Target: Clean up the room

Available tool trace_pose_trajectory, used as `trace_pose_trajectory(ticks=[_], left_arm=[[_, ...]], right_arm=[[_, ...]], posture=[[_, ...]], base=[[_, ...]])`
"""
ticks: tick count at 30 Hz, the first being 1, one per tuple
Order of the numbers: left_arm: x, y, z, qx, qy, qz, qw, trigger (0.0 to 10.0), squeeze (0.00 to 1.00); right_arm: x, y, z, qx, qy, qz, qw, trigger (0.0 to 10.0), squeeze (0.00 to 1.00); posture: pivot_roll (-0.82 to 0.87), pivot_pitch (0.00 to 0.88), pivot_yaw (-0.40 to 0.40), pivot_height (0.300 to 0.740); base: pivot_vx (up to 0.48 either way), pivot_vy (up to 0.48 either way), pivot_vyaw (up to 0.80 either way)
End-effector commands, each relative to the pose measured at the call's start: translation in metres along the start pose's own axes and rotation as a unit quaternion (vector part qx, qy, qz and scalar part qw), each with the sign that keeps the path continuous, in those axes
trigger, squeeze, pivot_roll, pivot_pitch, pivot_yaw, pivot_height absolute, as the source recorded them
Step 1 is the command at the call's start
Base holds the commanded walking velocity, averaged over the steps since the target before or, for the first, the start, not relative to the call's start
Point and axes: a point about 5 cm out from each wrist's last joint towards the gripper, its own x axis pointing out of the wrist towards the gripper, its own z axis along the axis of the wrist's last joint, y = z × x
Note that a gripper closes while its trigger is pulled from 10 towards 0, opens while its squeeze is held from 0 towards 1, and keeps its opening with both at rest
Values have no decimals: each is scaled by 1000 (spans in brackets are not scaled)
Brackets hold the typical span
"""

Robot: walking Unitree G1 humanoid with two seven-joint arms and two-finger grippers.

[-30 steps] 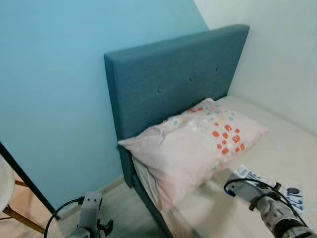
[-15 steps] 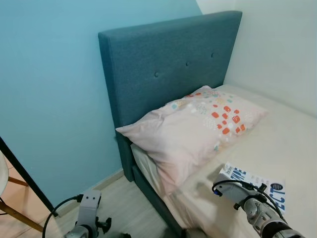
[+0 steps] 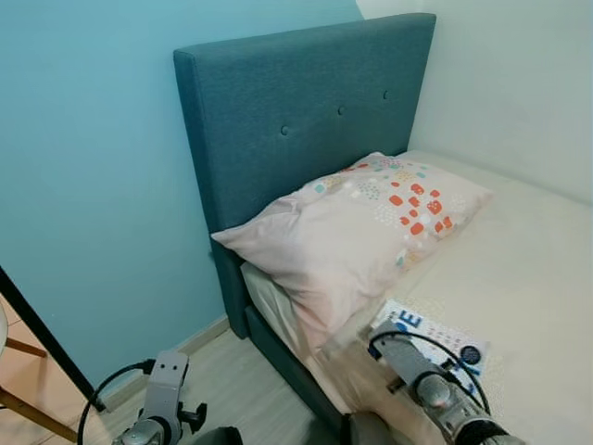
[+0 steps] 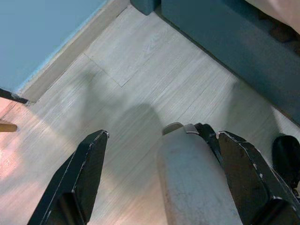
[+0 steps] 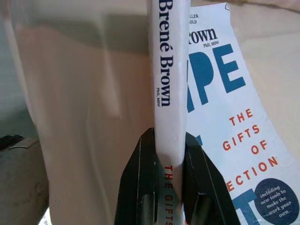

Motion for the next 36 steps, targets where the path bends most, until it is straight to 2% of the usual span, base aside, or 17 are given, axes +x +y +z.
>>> trace_pose_trajectory(ticks=[1, 3, 4, 9, 16, 18, 19, 20, 21, 22, 23, 24, 26, 27, 36], left_arm=[[-2, 7, -1, 9, -1, 6, 1000, 10000, 0], [-2, 7, -1, 9, -1, 6, 1000, 10000, 0], [-2, 7, -1, 10, -2, 6, 1000, 10000, 0], [-1, 5, 0, 11, -3, 3, 1000, 10000, 0], [-1, 2, -1, 12, -3, -1, 1000, 10000, 0], [-1, 1, -2, 12, -2, -2, 1000, 10000, 0], [-1, 1, -2, 12, -2, -2, 1000, 10000, 0], [-1, 1, -2, 12, -2, -2, 1000, 10000, 0], [-1, 0, -2, 12, -1, -2, 1000, 10000, 0], [-1, 0, -2, 11, -1, -3, 1000, 10000, 0], [-1, 0, -2, 11, -1, -3, 1000, 10000, 0], [-1, 0, -3, 11, 0, -3, 1000, 10000, 0], [-1, 0, -3, 12, 0, -3, 1000, 10000, 0], [-1, -1, -3, 11, 1, -4, 1000, 10000, 0], [-1, -4, -5, 10, 4, -8, 1000, 10000, 0]], right_arm=[[1, 8, 6, 17, -7, 18, 1000, 10000, 0], [1, 8, 6, 17, -7, 18, 1000, 10000, 0], [2, 1, 6, 14, 0, -4, 1000, 10000, 0], [1, -11, 5, 26, 8, -31, 999, 10000, 0], [2, -7, 5, 24, 5, -15, 1000, 10000, 0], [2, -1, 7, 14, -5, 7, 1000, 10000, 0], [2, 2, 7, 6, -9, 18, 1000, 10000, 306], [1, 4, 8, 0, -11, 25, 1000, 10000, 306], [1, 6, 7, -10, -11, 30, 999, 10000, 702], [1, 7, 7, -19, -10, 35, 999, 10000, 804], [1, 7, 7, -19, -10, 35, 999, 10000, 804], [1, 8, 6, -30, -8, 35, 999, 10000, 969], [1, 7, 5, -32, -8, 35, 999, 10000, 969], [1, 6, 4, -32, -5, 32, 999, 10000, 1000], [-2, -18, -8, -12, 18, -7, 1000, 10000, 1000]], posture=[[-68, 17, 11, 567], [-68, 17, 11, 567], [-69, 19, 10, 567], [-72, 20, 7, 567], [-73, 16, 2, 567], [-69, 13, -3, 567], [-68, 12, -5, 567], [-68, 12, -5, 567], [-70, 11, -5, 567], [-70, 10, -5, 567], [-70, 10, -5, 567], [-69, 9, -5, 567], [-69, 9, -5, 567], [-73, 9, -4, 567], [-86, 14, 1, 567]], base=[[0, 0, 0], [0, 0, 0], [0, 0, 0], [0, 0, 0], [0, 0, 0], [0, 0, 0], [0, 0, 0], [0, 0, 0], [0, 0, 0], [0, 0, 0], [0, 0, 0], [0, 0, 0], [0, 0, 0], [0, 0, 0], [0, 0, 0]])
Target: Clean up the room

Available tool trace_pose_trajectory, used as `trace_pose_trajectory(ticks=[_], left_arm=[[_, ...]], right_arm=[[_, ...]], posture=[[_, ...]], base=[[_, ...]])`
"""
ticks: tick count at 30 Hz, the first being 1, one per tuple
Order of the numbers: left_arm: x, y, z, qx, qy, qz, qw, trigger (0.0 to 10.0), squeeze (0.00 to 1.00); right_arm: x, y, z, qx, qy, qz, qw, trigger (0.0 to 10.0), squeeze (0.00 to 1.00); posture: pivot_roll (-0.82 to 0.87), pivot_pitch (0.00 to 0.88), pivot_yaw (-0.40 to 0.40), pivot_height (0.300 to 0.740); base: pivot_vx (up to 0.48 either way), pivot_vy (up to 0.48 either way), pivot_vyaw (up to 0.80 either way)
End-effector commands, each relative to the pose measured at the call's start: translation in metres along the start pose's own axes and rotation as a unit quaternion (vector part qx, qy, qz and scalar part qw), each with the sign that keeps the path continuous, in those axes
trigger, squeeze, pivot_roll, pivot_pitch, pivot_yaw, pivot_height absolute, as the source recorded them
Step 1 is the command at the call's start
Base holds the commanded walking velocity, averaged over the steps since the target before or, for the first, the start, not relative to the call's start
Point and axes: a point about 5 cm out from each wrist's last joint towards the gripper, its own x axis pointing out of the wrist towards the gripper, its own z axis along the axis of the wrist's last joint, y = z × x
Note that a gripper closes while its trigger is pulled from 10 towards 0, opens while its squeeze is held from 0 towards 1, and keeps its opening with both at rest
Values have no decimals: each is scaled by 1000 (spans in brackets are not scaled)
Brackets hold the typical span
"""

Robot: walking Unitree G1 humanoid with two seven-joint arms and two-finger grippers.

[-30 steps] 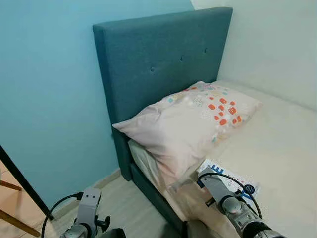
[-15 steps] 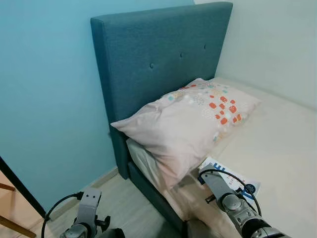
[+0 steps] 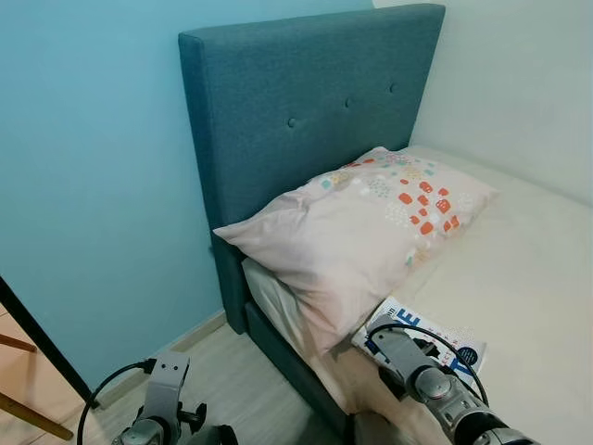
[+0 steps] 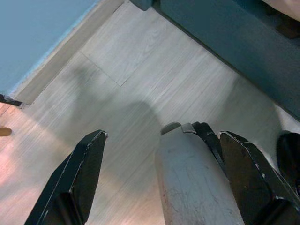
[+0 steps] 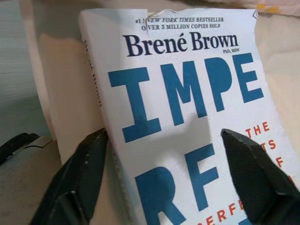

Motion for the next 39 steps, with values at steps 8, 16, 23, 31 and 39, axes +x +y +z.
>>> trace_pose_trajectory(ticks=[8, 16, 23, 31, 39], left_arm=[[-1, -2, -6, -1, 11, -6, 1000, 10000, 0], [-1, 0, -7, -2, 19, 6, 1000, 10000, 0], [-2, -2, -9, 2, 22, 5, 1000, 10000, 0], [-5, -2, -20, 0, 42, 9, 999, 10000, 0], [-7, -2, -32, -2, 79, 27, 996, 10000, 0]], right_arm=[[-8, -55, 5, 163, -45, -90, 982, 10000, 0], [-11, -74, 49, 328, -176, -57, 926, 10000, 0], [-7, -57, 62, 332, -189, -9, 924, 10000, 0], [-13, -70, 68, 352, -229, -30, 907, 10000, 0], [-14, -63, 69, 380, -245, -7, 892, 10000, 0]], posture=[[-97, 13, 6, 567], [-102, 4, 5, 597], [-95, 4, -2, 622], [-102, 1, -1, 652], [-110, 0, -3, 677]], base=[[0, 0, 0], [0, 0, 0], [0, 0, 0], [0, 0, 0], [-169, 0, 0]])
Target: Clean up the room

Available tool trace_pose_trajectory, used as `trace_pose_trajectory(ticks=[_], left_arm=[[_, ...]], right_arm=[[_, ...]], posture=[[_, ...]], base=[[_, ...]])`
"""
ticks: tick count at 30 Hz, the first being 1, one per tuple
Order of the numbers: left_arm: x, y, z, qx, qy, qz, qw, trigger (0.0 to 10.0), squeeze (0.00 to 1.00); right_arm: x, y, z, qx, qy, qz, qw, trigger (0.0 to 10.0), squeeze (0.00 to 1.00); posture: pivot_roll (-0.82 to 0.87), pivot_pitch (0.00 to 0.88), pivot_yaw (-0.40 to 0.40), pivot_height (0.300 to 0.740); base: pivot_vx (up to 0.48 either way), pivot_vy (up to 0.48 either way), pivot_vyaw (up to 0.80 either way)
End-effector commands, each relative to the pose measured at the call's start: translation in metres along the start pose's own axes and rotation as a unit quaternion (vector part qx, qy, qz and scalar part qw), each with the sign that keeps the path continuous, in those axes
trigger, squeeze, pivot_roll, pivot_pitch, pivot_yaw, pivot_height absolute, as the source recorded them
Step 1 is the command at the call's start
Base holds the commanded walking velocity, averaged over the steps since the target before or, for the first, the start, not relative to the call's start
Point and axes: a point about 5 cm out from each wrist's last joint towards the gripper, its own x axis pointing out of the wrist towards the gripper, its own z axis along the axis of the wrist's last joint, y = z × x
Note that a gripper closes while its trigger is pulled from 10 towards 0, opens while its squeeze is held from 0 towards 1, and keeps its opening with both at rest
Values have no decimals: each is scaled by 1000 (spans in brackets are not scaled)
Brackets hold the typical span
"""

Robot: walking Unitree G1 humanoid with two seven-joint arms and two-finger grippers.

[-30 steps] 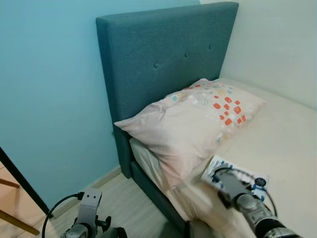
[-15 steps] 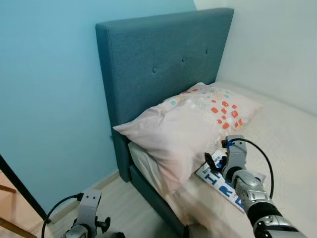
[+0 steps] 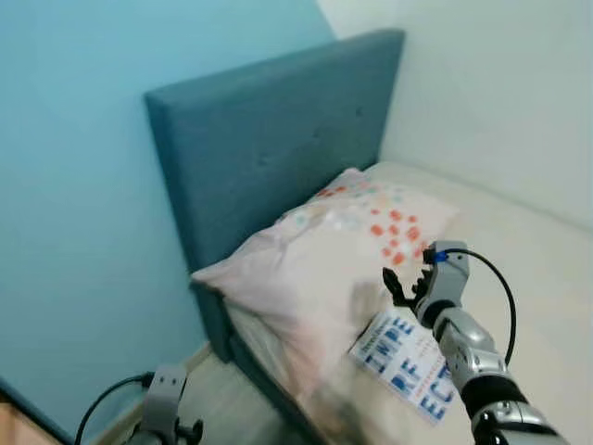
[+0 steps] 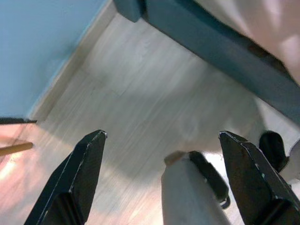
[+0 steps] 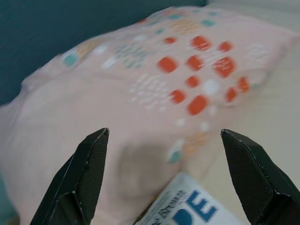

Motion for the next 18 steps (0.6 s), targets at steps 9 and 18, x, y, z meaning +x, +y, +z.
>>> trace_pose_trajectory(ticks=[9, 18], left_arm=[[-7, -2, -31, 0, 60, 12, 998, 10000, 0], [-14, -4, -55, 14, 102, 10, 995, 10000, 0]], right_arm=[[-16, 16, -59, 5, 102, 36, 994, 10000, 0], [-52, -4, -115, -10, 230, -21, 973, 10000, 0]], posture=[[-111, 0, -7, 707], [-115, 0, -16, 737]], base=[[-309, 0, 0], [0, 0, 0]])
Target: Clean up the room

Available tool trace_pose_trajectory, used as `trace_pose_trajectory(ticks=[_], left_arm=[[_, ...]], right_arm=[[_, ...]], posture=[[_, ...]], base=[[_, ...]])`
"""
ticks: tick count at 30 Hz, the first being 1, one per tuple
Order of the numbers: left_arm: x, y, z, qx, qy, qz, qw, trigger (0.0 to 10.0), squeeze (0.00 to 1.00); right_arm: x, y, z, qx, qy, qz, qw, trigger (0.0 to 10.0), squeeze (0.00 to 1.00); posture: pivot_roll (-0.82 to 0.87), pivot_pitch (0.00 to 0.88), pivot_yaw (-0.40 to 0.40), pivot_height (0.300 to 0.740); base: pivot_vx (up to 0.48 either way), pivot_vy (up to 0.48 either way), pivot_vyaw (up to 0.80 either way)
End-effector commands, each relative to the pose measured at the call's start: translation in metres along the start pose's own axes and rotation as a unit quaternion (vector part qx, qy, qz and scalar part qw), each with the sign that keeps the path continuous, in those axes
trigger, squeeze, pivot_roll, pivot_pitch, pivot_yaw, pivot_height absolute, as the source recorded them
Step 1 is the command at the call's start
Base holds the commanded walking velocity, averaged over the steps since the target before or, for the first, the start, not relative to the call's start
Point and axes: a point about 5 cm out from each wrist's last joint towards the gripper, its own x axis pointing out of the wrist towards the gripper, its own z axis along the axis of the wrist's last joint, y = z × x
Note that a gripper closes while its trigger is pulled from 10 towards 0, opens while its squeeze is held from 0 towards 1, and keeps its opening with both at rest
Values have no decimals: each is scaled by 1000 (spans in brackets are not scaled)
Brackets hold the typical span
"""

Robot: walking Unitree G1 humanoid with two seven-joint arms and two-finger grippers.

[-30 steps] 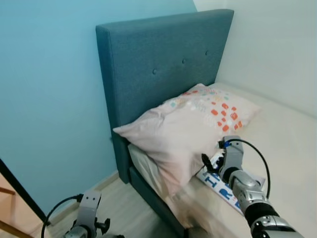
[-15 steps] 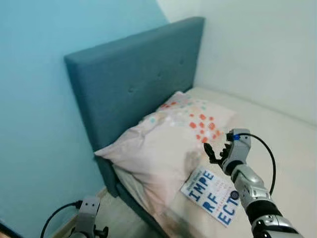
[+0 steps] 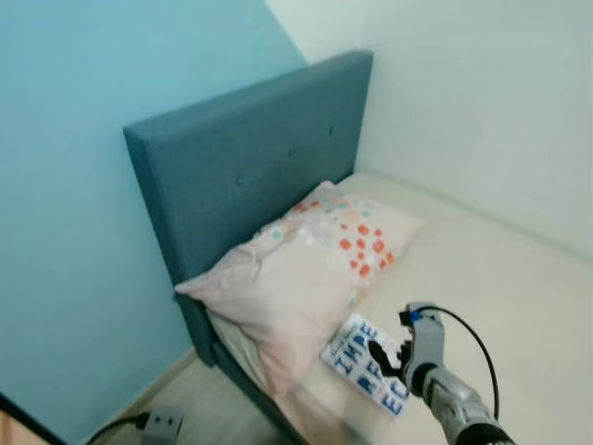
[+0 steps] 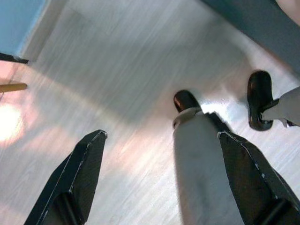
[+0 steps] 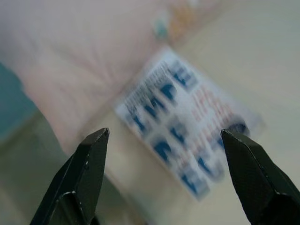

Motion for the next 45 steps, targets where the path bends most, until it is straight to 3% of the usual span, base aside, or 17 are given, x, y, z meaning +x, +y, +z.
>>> trace_pose_trajectory(ticks=[1, 3, 4, 5, 7, 8, 10, 11, 12, 13, 20, 27, 32, 37, 45], left_arm=[[-1, -1, -6, 10, 15, 2, 1000, 10000, 0], [-1, -1, -6, 10, 15, 2, 1000, 10000, 0], [-1, -1, -10, 12, 22, 2, 1000, 10000, 0], [-1, -1, -10, 12, 22, 2, 1000, 10000, 0], [-3, -1, -18, 22, 41, 3, 999, 10000, 0], [-3, -1, -18, 22, 41, 3, 999, 10000, 0], [-3, 0, -23, 30, 53, 6, 998, 10000, 0], [-4, 1, -23, 31, 54, 6, 998, 10000, 0], [-4, 1, -23, 31, 54, 6, 998, 10000, 0], [-4, 1, -23, 30, 54, 4, 998, 10000, 0], [-4, 1, -25, 34, 55, 2, 998, 10000, 0], [-6, 6, -31, 39, 64, 4, 997, 10000, 0], [-9, 11, -39, 38, 71, 10, 997, 10000, 0], [-9, 11, -41, 46, 68, 7, 997, 10000, 0], [-8, 0, -38, 62, 60, -15, 996, 10000, 0]], right_arm=[[-6, -8, -23, 3, 51, -24, 998, 10000, 0], [-6, -8, -23, 3, 51, -24, 998, 10000, 0], [-12, -12, -40, 4, 85, -39, 996, 10000, 0], [-12, -12, -40, 4, 85, -39, 996, 10000, 0], [-36, -18, -98, -10, 188, -75, 979, 10000, 0], [-36, -18, -98, -10, 188, -75, 979, 10000, 0], [-62, -18, -144, -7, 270, -93, 958, 10000, 0], [-72, -16, -158, -2, 295, -96, 951, 10000, 0], [-72, -16, -158, -2, 295, -96, 951, 10000, 0], [-83, -14, -174, -6, 326, -96, 941, 10000, 0], [-86, -12, -179, -5, 333, -95, 938, 10000, 0], [-75, -16, -162, -11, 313, -100, 945, 10000, 0], [-63, -2, -154, -23, 304, -98, 947, 10000, 0], [-62, -3, -154, -16, 297, -105, 949, 10000, 0], [-74, -16, -161, -22, 302, -109, 947, 10000, 0]], posture=[[-116, 0, -18, 740], [-116, 0, -18, 740], [-115, 0, -20, 740], [-115, 0, -20, 740], [-115, 0, -23, 740], [-115, 0, -23, 740], [-112, 0, -23, 740], [-109, 0, -22, 740], [-109, 0, -22, 740], [-102, 0, -26, 740], [-106, 0, -15, 740], [-106, 0, -12, 740], [-101, 0, -12, 740], [-100, 0, -13, 740], [-101, 0, -10, 740]], base=[[0, 0, 0], [0, 0, 0], [0, 0, 0], [0, 0, 0], [0, 0, 0], [0, 0, 0], [-165, 0, 0], [-480, 0, 0], [-480, 0, 0], [-480, 0, 0], [-480, 0, 0], [-480, 0, -763], [-434, 0, -763], [-100, 0, -305], [0, -161, 0]])
